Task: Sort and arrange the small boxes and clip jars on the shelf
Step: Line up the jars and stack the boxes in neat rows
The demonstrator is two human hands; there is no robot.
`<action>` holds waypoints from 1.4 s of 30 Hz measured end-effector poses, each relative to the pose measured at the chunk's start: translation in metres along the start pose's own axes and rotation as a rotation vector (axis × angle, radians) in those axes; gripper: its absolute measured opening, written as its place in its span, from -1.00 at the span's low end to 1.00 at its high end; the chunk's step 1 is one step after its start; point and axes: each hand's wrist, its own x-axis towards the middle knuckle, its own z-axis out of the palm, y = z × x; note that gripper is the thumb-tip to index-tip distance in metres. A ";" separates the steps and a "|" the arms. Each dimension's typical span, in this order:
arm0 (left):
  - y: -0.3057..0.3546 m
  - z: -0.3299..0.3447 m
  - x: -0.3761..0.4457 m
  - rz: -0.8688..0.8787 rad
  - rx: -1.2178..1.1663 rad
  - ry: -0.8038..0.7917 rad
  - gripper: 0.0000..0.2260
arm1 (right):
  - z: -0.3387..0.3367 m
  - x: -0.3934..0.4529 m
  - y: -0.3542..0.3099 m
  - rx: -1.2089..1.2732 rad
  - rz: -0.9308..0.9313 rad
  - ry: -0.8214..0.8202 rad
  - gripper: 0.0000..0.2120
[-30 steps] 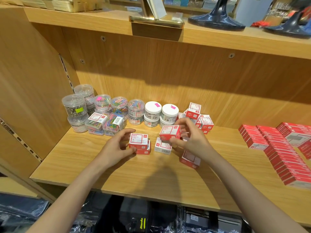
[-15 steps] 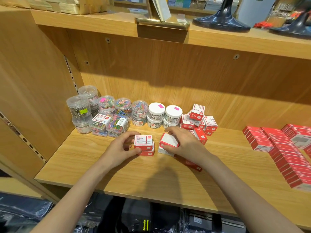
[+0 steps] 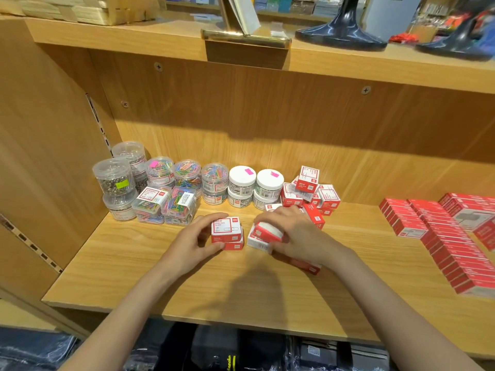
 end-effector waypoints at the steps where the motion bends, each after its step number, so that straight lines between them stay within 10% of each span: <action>1: -0.001 0.000 0.000 0.000 0.001 -0.003 -0.48 | -0.003 0.000 -0.001 0.083 0.034 0.056 -0.59; 8: -0.006 -0.001 0.003 -0.014 -0.007 -0.005 -0.47 | -0.021 0.006 -0.011 0.968 0.253 0.303 -0.50; 18: -0.010 -0.004 0.007 0.011 -0.039 -0.024 -0.47 | 0.012 -0.005 -0.002 0.175 0.161 0.165 -0.55; 34: -0.009 -0.010 0.015 0.012 -0.081 -0.065 -0.49 | 0.016 -0.005 -0.016 0.243 0.170 0.102 -0.60; 42: 0.009 0.000 -0.007 0.291 0.408 0.175 -0.54 | 0.009 -0.017 -0.014 0.381 0.152 -0.021 -0.62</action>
